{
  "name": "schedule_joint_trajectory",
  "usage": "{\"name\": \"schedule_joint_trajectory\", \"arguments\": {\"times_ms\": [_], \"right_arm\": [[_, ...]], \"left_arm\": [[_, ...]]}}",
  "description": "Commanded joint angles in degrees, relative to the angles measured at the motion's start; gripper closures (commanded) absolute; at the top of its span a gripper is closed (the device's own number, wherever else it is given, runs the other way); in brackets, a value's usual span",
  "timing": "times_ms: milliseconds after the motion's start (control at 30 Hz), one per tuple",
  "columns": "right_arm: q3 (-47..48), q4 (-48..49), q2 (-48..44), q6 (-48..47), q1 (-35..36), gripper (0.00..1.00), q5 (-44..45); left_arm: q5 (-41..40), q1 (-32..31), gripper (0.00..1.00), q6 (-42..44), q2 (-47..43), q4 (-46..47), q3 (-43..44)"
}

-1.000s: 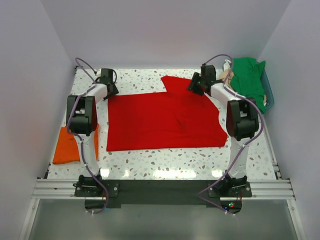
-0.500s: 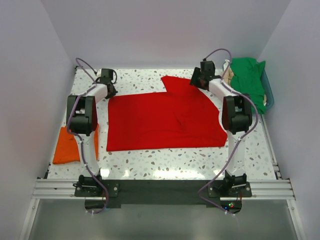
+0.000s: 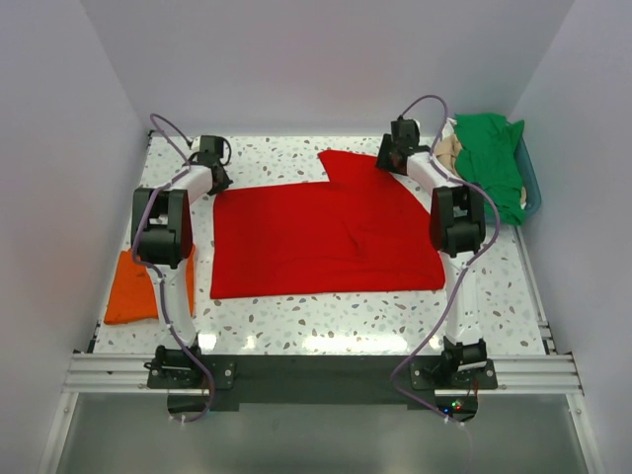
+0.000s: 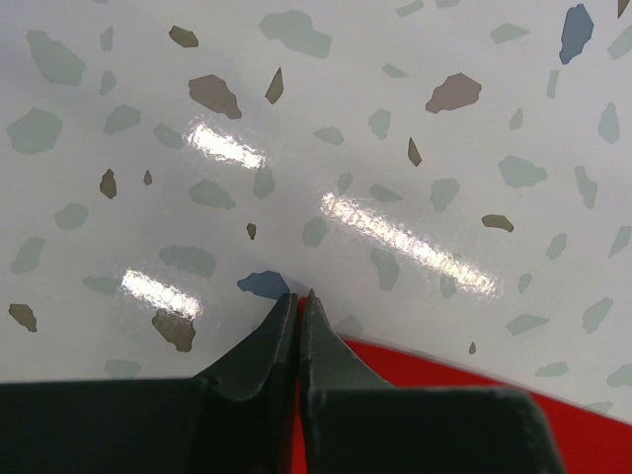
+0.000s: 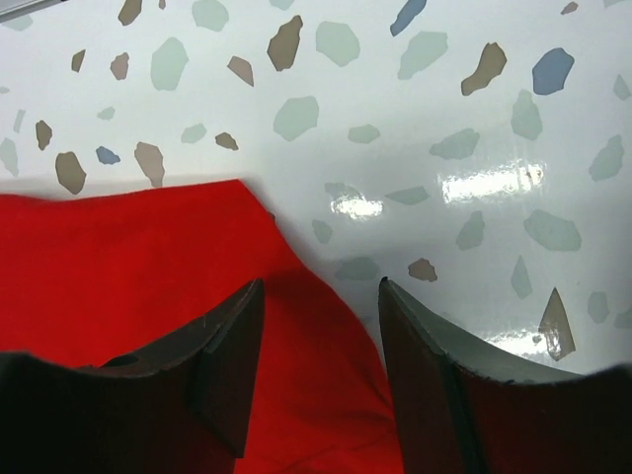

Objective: Fold and stack the t-shirts
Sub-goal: Fold the tshirt

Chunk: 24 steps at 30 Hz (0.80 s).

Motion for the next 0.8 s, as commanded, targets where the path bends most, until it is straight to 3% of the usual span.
{"name": "schedule_joint_trajectory", "arguments": {"times_ms": [0, 133, 500, 767], "right_arm": [[3.40, -3.33, 1.34, -0.01, 0.43, 0.46, 0.69], [9.38, -8.51, 5.47, 0.35, 1.05, 0.52, -0.19], [10.18, -10.72, 5.56, 0.79, 2.55, 0.70, 1.31], [12.12, -11.25, 4.78, 0.08, 2.63, 0.94, 1.92]], "left_arm": [[0.42, -0.09, 1.00, 0.44, 0.10, -0.06, 0.45], [1.04, -0.09, 1.00, 0.27, -0.25, 0.56, 0.45], [2.09, 0.00, 1.00, 0.09, -0.77, 1.35, 0.36], [2.98, 0.79, 1.00, 0.26, -1.04, 2.32, 1.15]]}}
